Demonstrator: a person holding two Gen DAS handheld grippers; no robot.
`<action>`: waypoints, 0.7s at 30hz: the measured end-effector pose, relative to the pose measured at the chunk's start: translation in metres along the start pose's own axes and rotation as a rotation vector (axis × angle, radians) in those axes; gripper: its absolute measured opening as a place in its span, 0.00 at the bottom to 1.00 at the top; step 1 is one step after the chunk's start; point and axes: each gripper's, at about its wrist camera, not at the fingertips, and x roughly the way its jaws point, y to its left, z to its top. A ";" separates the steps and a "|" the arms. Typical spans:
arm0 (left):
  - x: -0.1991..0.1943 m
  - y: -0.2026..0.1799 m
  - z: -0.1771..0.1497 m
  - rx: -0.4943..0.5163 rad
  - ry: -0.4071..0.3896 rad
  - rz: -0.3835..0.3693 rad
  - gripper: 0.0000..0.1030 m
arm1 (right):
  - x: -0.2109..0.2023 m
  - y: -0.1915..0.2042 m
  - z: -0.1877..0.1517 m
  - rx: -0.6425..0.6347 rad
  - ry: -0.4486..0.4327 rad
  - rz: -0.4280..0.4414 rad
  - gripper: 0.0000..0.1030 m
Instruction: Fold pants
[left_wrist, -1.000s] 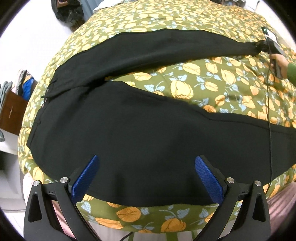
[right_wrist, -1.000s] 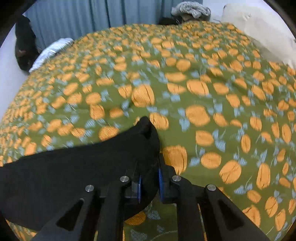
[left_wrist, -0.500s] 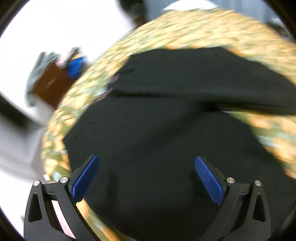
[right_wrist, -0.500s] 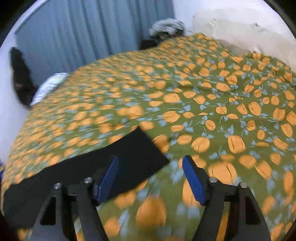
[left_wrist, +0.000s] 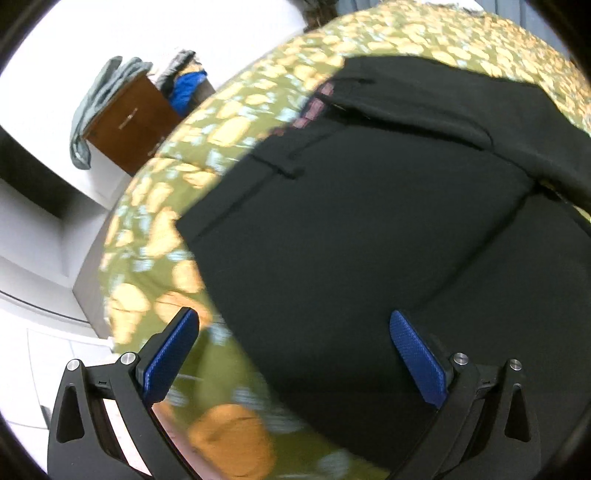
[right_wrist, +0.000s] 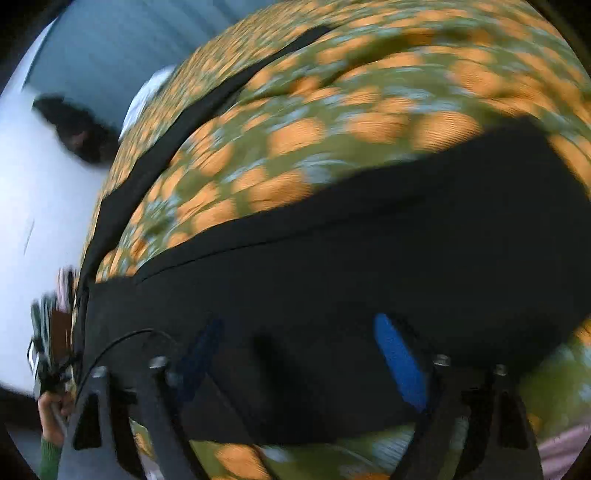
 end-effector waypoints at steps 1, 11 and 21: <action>-0.002 0.009 0.000 -0.008 -0.015 0.000 1.00 | -0.011 -0.010 0.003 0.014 -0.022 -0.054 0.76; 0.015 0.049 0.015 -0.077 -0.024 -0.297 1.00 | -0.062 -0.118 0.038 0.302 -0.092 -0.134 0.86; 0.052 0.038 0.040 -0.172 0.017 -0.458 1.00 | -0.039 -0.136 0.045 0.375 -0.073 0.099 0.52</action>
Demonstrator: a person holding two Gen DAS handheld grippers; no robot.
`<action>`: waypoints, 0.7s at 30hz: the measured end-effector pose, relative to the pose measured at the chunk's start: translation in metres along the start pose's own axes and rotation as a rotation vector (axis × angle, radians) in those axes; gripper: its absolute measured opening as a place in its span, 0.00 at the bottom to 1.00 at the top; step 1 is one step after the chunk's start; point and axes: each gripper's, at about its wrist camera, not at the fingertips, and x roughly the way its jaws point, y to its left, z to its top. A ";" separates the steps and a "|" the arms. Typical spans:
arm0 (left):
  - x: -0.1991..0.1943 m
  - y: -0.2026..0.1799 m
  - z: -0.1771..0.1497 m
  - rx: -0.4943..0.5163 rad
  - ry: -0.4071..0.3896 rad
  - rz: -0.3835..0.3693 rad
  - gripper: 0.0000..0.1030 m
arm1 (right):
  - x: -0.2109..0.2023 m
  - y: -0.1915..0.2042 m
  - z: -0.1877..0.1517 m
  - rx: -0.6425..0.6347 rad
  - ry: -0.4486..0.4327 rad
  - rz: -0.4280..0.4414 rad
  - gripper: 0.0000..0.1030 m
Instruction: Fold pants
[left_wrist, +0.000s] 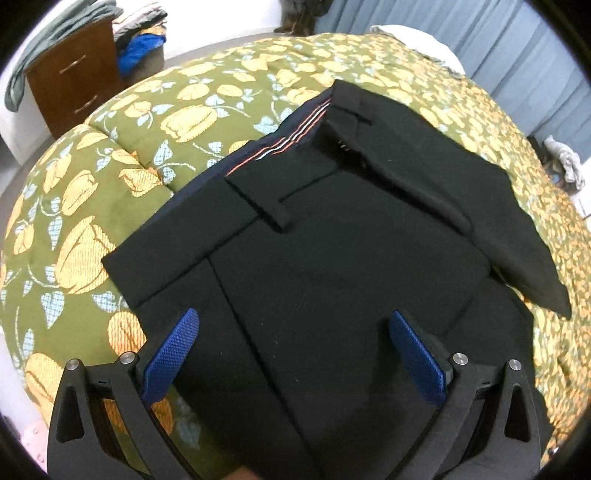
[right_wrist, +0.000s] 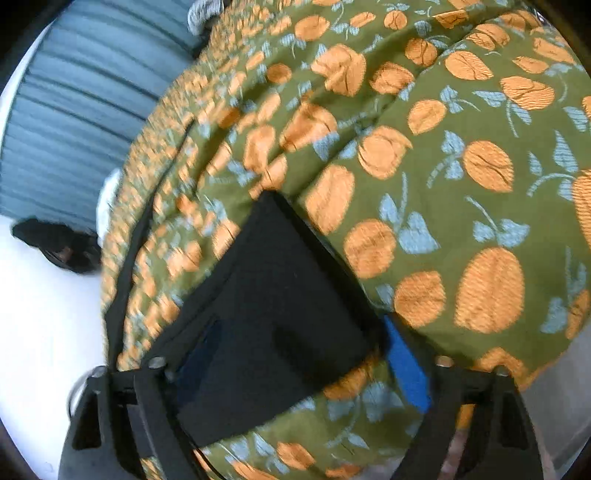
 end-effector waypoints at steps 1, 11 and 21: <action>-0.001 -0.002 -0.001 0.005 -0.005 0.010 1.00 | 0.001 -0.002 -0.001 0.006 -0.009 -0.036 0.36; -0.053 0.013 -0.014 -0.088 -0.070 -0.118 1.00 | -0.047 0.018 -0.003 -0.135 -0.091 -0.158 0.12; -0.041 0.008 -0.042 0.037 -0.046 0.042 1.00 | -0.038 0.008 -0.006 -0.202 -0.032 -0.301 0.12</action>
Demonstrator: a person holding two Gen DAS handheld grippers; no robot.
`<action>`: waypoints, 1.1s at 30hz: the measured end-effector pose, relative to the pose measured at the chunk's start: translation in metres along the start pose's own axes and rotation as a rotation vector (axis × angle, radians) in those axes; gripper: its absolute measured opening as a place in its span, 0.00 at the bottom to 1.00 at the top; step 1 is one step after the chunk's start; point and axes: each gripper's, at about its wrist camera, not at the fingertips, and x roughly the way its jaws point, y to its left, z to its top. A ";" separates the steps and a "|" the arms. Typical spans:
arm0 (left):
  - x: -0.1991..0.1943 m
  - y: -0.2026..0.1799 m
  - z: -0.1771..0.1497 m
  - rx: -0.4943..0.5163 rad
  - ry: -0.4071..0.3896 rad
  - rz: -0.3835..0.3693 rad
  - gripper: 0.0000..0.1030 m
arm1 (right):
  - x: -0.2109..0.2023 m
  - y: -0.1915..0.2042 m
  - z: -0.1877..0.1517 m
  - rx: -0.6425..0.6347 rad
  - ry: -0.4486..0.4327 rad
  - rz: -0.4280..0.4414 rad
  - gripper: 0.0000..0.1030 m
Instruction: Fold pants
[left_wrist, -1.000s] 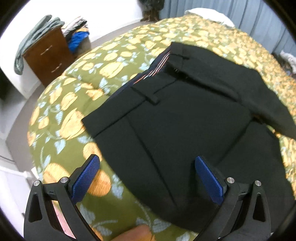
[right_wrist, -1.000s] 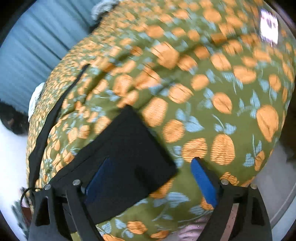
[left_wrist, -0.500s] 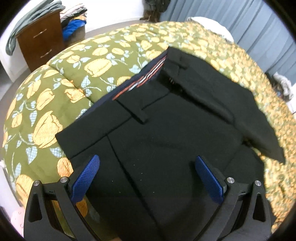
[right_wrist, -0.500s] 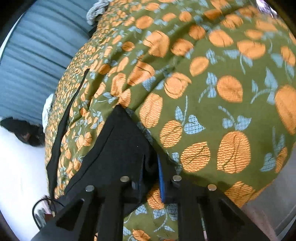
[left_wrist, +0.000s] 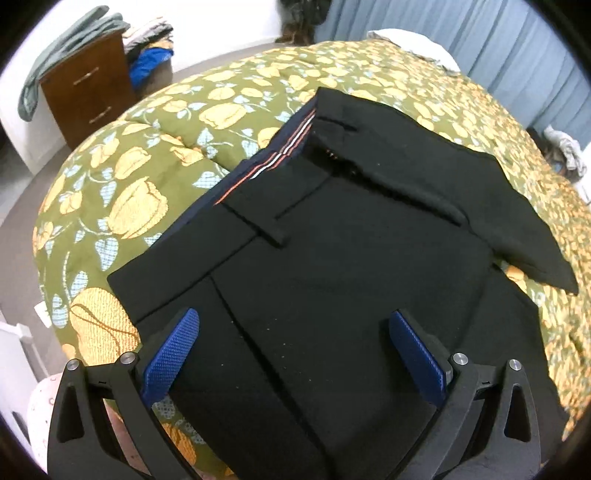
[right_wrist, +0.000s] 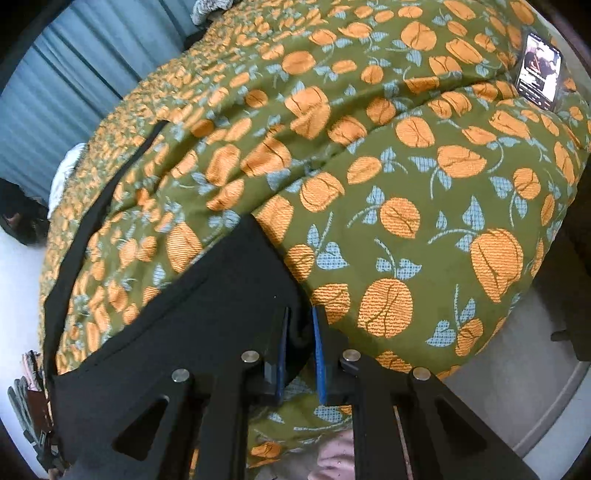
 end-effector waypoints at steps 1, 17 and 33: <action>-0.001 -0.002 0.000 0.008 -0.004 0.011 1.00 | 0.001 0.003 0.000 -0.016 0.001 -0.010 0.12; -0.067 -0.059 -0.006 0.098 -0.090 -0.017 1.00 | -0.088 0.130 -0.030 -0.296 -0.325 0.040 0.82; -0.009 -0.114 -0.039 0.266 -0.041 0.115 1.00 | 0.013 0.249 -0.178 -0.456 0.032 0.308 0.82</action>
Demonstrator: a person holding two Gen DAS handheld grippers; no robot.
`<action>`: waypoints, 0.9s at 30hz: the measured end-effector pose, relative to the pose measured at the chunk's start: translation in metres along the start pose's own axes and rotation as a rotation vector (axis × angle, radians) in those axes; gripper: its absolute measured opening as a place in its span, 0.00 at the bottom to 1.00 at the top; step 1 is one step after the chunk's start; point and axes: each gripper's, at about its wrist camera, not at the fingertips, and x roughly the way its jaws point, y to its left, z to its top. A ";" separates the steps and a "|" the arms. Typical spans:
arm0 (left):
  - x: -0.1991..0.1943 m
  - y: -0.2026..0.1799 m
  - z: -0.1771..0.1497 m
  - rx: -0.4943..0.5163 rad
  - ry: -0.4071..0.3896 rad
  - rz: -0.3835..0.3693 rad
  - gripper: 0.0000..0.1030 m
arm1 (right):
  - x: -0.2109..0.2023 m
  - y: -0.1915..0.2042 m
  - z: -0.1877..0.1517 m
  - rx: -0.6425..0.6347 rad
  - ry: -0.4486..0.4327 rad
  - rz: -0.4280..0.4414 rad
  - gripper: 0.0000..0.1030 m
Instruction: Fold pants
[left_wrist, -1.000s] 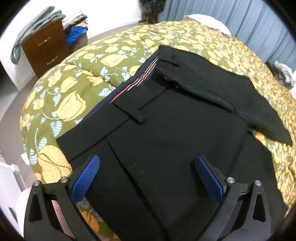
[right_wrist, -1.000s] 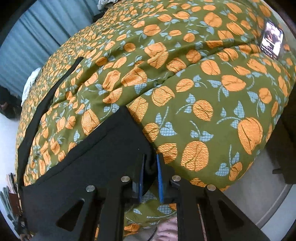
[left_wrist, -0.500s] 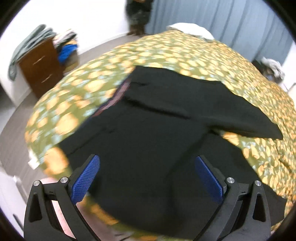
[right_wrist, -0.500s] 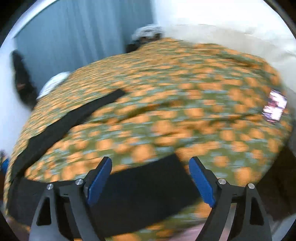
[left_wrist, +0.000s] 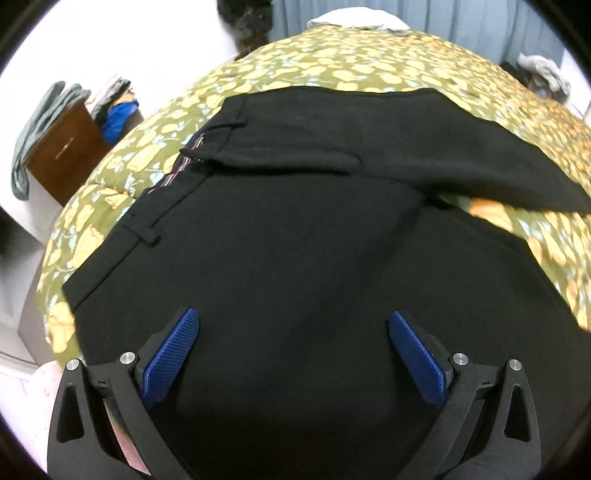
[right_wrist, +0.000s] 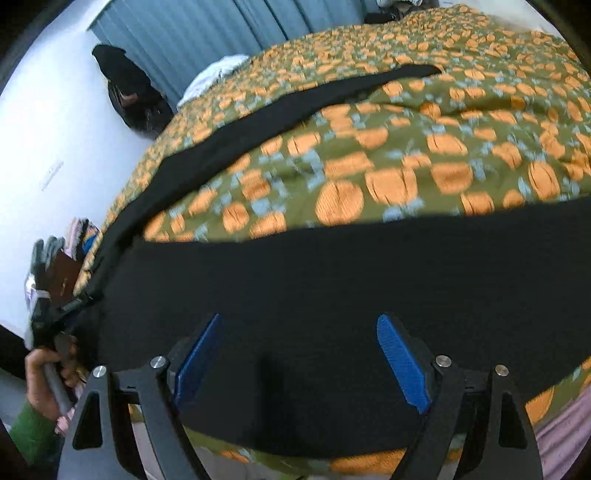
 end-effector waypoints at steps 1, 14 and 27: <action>-0.005 0.000 -0.005 -0.004 -0.007 -0.004 1.00 | 0.001 -0.004 -0.004 0.011 0.009 -0.005 0.82; -0.033 -0.010 -0.028 0.000 0.006 -0.071 1.00 | -0.016 -0.011 -0.021 -0.019 -0.065 -0.052 0.82; -0.098 -0.007 -0.019 -0.043 -0.081 -0.141 1.00 | -0.032 -0.078 -0.009 0.215 -0.141 -0.084 0.82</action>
